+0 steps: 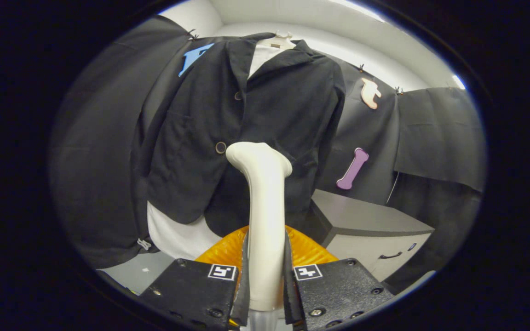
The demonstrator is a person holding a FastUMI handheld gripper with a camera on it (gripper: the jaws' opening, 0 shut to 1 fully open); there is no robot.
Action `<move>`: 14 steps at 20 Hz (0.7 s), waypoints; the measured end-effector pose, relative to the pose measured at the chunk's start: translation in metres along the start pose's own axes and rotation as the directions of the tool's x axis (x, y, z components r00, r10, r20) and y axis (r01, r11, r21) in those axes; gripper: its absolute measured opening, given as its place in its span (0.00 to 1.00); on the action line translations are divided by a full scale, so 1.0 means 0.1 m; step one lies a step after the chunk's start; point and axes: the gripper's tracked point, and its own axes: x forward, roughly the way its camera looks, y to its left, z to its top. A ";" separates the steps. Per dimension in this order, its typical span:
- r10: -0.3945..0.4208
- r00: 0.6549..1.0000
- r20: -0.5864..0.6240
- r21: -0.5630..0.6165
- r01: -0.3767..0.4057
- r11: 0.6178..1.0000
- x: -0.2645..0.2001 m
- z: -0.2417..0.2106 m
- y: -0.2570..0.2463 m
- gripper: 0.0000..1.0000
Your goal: Iron the clothes twice with a garment steamer, once on the left side and once on the right side.
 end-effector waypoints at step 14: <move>0.103 0.965 -0.240 0.007 -0.105 0.994 -0.22 -0.93 0.10 0.32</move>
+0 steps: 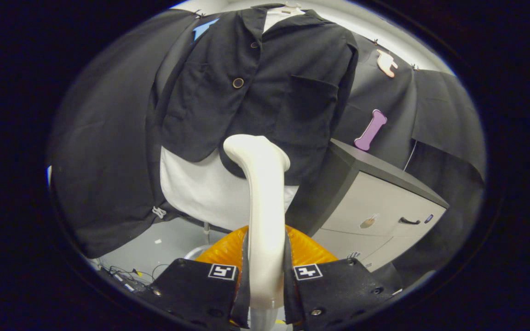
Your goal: Iron the clothes twice with a garment steamer, once on the left side and once on the right side.
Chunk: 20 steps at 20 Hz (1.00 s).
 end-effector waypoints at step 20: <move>-0.026 0.797 0.604 0.023 0.014 1.000 -1.02 2.94 0.10 0.32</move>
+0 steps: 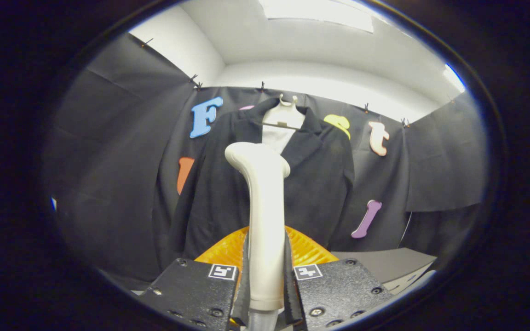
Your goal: Iron the clothes twice with a garment steamer, once on the left side and once on the right side.
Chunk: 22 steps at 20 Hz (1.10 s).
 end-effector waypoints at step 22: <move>-0.114 0.949 0.294 -0.082 0.144 0.986 1.32 1.42 0.28 0.32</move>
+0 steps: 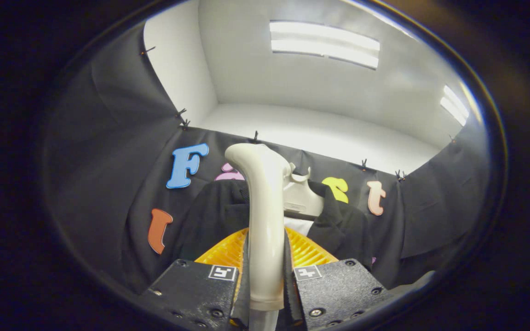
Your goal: Iron the clothes twice with a garment steamer, once on the left side and once on the right side.
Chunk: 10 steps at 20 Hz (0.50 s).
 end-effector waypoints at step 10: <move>0.006 0.992 -0.124 -0.075 -0.015 0.997 -0.22 -0.51 0.10 0.32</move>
